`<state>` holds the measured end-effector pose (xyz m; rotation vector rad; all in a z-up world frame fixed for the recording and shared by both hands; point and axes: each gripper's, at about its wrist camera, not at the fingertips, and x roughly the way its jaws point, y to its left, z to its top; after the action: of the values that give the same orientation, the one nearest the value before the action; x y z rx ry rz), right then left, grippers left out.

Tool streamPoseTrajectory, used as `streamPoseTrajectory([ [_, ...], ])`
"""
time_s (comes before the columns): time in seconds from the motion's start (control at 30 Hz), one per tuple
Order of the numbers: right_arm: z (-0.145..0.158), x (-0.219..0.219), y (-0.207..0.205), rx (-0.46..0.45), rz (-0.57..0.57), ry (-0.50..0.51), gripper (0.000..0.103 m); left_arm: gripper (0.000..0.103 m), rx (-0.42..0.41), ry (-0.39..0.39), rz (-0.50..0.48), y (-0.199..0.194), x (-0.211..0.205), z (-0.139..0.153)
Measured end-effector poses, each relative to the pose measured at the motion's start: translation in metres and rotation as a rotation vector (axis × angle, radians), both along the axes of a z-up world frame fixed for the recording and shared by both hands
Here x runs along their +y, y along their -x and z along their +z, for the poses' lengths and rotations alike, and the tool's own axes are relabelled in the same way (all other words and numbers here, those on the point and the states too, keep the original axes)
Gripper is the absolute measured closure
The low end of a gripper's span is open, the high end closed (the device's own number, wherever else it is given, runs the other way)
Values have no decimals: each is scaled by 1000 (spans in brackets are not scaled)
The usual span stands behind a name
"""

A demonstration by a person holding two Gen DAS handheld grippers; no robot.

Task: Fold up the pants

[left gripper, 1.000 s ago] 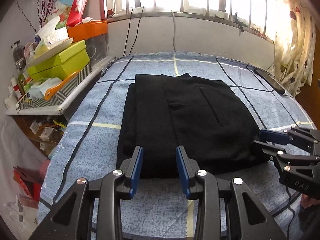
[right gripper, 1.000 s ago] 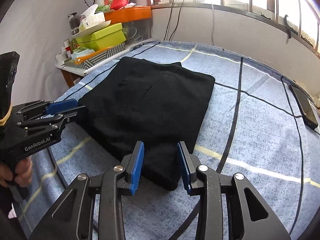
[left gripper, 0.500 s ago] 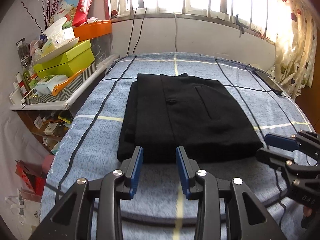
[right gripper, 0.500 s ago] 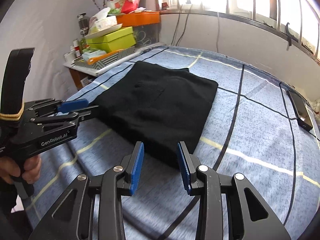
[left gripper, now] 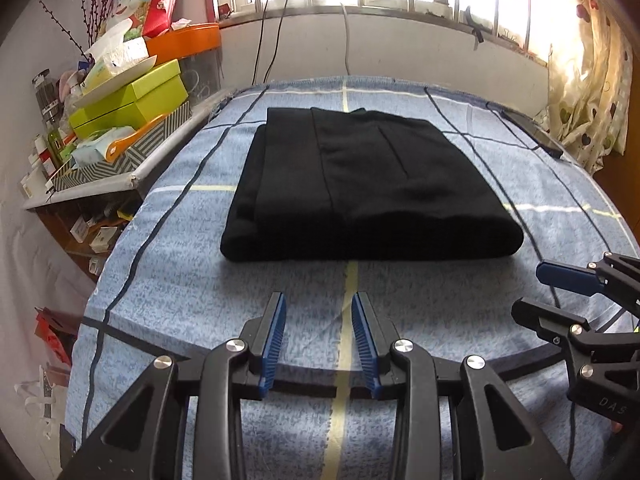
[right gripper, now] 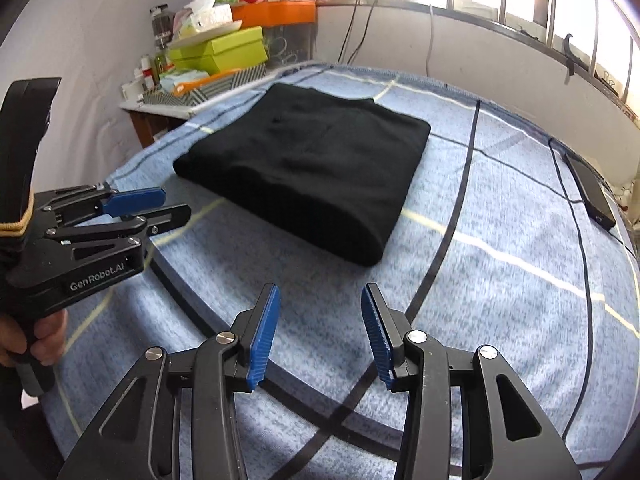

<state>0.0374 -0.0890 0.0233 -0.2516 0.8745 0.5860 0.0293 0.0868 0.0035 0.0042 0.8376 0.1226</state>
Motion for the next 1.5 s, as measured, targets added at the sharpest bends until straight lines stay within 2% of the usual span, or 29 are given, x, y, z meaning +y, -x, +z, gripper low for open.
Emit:
streamPoseTrajectory([
  [0.4, -7, 2, 4, -4, 18, 39, 56, 65, 31, -4, 0, 1, -1, -8],
  [0.6, -7, 3, 5, -6, 18, 41, 55, 60, 32, 13, 10, 1, 1, -9],
  [1.5, -7, 3, 4, -7, 19, 43, 55, 60, 33, 6, 10, 1, 2, -8],
])
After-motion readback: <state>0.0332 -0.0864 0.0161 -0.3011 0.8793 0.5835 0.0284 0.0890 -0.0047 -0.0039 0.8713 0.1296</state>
